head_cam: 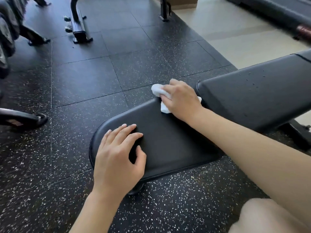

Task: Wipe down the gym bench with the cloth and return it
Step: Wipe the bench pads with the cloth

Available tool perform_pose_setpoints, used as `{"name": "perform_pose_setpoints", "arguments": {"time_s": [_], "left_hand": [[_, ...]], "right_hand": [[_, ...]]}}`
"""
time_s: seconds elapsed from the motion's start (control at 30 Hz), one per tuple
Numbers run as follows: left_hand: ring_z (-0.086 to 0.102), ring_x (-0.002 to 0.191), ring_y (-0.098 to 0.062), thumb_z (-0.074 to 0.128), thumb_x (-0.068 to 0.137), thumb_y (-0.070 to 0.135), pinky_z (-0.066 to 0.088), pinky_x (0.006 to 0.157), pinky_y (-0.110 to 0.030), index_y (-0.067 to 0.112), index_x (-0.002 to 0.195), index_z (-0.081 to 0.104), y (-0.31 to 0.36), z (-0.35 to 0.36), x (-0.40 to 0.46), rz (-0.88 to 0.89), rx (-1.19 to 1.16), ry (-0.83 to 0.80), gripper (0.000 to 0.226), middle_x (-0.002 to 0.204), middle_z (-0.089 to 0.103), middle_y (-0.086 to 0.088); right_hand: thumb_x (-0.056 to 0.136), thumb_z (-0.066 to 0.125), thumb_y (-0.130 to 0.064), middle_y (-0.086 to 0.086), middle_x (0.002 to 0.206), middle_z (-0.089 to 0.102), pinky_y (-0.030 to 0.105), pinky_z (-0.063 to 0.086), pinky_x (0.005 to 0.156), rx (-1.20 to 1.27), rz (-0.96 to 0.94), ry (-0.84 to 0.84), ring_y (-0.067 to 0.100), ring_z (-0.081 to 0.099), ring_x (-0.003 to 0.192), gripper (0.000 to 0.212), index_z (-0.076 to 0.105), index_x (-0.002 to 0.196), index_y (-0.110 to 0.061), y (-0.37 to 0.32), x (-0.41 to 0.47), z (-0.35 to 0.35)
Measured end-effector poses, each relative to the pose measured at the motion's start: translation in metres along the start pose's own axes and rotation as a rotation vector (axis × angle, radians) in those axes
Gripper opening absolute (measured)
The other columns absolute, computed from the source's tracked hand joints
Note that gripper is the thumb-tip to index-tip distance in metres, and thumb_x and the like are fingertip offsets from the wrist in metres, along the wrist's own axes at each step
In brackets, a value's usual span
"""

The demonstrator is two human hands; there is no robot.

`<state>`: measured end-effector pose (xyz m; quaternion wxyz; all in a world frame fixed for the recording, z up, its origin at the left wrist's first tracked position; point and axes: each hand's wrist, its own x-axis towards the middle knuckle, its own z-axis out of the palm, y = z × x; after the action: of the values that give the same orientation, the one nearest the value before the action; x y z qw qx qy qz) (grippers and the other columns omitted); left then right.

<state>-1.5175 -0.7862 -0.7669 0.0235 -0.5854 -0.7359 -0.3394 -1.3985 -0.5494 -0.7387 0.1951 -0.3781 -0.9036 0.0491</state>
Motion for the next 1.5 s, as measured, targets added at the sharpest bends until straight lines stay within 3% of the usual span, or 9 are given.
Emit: {"name": "perform_pose_setpoints", "arguments": {"time_s": [0.23,0.4,0.63,0.73,0.87,1.03,1.27,1.37,1.5], "left_hand": [[0.069,0.107,-0.018,0.06,0.085,0.001,0.052,0.101,-0.038,0.011,0.086,0.076,-0.022,-0.015,-0.007,-0.016,-0.113,0.154,0.019,0.106,0.077,0.004],[0.066,0.107,-0.016,0.059,0.086,0.002,0.052,0.099,-0.043,0.013,0.088,0.076,-0.051,-0.038,-0.019,-0.108,-0.093,0.171,0.02,0.112,0.074,0.008],[0.055,0.115,-0.015,0.071,0.087,0.009,0.034,0.104,-0.012,0.018,0.111,0.071,-0.049,-0.045,-0.018,-0.273,-0.091,0.036,0.025,0.125,0.064,0.01],[0.055,0.114,-0.015,0.067,0.092,0.021,0.037,0.099,-0.018,0.021,0.123,0.065,-0.05,-0.045,-0.016,-0.345,-0.084,0.023,0.031,0.126,0.06,0.01],[0.056,0.116,-0.013,0.06,0.098,0.027,0.04,0.095,-0.024,0.023,0.131,0.06,-0.059,-0.046,-0.021,-0.4,-0.121,0.009,0.034,0.125,0.062,0.011],[0.057,0.115,-0.007,0.055,0.103,0.019,0.039,0.095,-0.021,0.023,0.135,0.06,-0.059,-0.045,-0.023,-0.448,-0.179,0.022,0.033,0.129,0.064,0.012],[0.061,0.102,-0.01,0.048,0.103,0.005,0.04,0.085,-0.02,0.022,0.127,0.065,-0.061,-0.041,-0.02,-0.469,-0.197,0.068,0.034,0.117,0.07,0.01],[0.063,0.097,-0.015,0.045,0.1,0.007,0.043,0.081,-0.026,0.026,0.123,0.066,-0.067,-0.042,-0.018,-0.461,-0.194,0.062,0.036,0.109,0.072,0.011],[0.068,0.095,-0.014,0.045,0.098,0.019,0.055,0.086,-0.041,0.033,0.12,0.067,-0.075,-0.046,-0.018,-0.463,-0.254,0.042,0.035,0.104,0.073,0.016]], "right_hand": [[0.092,0.071,-0.025,0.006,0.093,0.059,0.036,0.043,0.075,0.107,-0.265,-0.028,0.026,0.054,0.084,0.015,0.073,0.103,-0.014,-0.107,-0.031,0.019],[0.101,0.053,-0.036,-0.004,0.092,0.053,0.027,0.039,0.076,0.143,-0.47,-0.167,0.018,0.047,0.084,0.03,0.071,0.118,-0.02,-0.074,-0.101,-0.023],[0.098,0.055,-0.041,-0.004,0.087,0.048,0.041,0.043,0.076,-0.032,-0.076,0.003,0.032,0.059,0.089,0.034,0.073,0.12,-0.022,-0.004,-0.039,-0.023],[0.098,0.063,-0.034,0.003,0.089,0.053,0.041,0.042,0.075,-0.044,-0.063,0.007,0.035,0.059,0.089,0.024,0.073,0.114,-0.019,-0.058,-0.021,0.0],[0.094,0.067,-0.027,0.005,0.09,0.056,0.036,0.04,0.074,0.026,-0.357,-0.036,0.029,0.055,0.082,0.018,0.071,0.106,-0.015,-0.132,-0.067,0.007],[0.102,0.056,-0.032,-0.004,0.092,0.052,0.029,0.04,0.072,0.12,-0.633,-0.229,0.02,0.046,0.079,0.027,0.07,0.121,-0.018,-0.101,-0.122,-0.027],[0.098,0.06,-0.034,-0.005,0.088,0.048,0.038,0.042,0.074,-0.017,-0.207,-0.012,0.029,0.058,0.089,0.021,0.072,0.11,-0.021,-0.07,-0.03,0.002],[0.095,0.062,-0.03,0.003,0.087,0.053,0.039,0.042,0.072,0.007,-0.314,0.016,0.028,0.054,0.081,0.017,0.068,0.096,-0.015,-0.123,-0.054,0.015],[0.1,0.056,-0.029,-0.001,0.088,0.051,0.034,0.042,0.069,0.137,-0.621,-0.161,0.022,0.043,0.076,0.022,0.07,0.112,-0.017,-0.126,-0.118,-0.005]]}}
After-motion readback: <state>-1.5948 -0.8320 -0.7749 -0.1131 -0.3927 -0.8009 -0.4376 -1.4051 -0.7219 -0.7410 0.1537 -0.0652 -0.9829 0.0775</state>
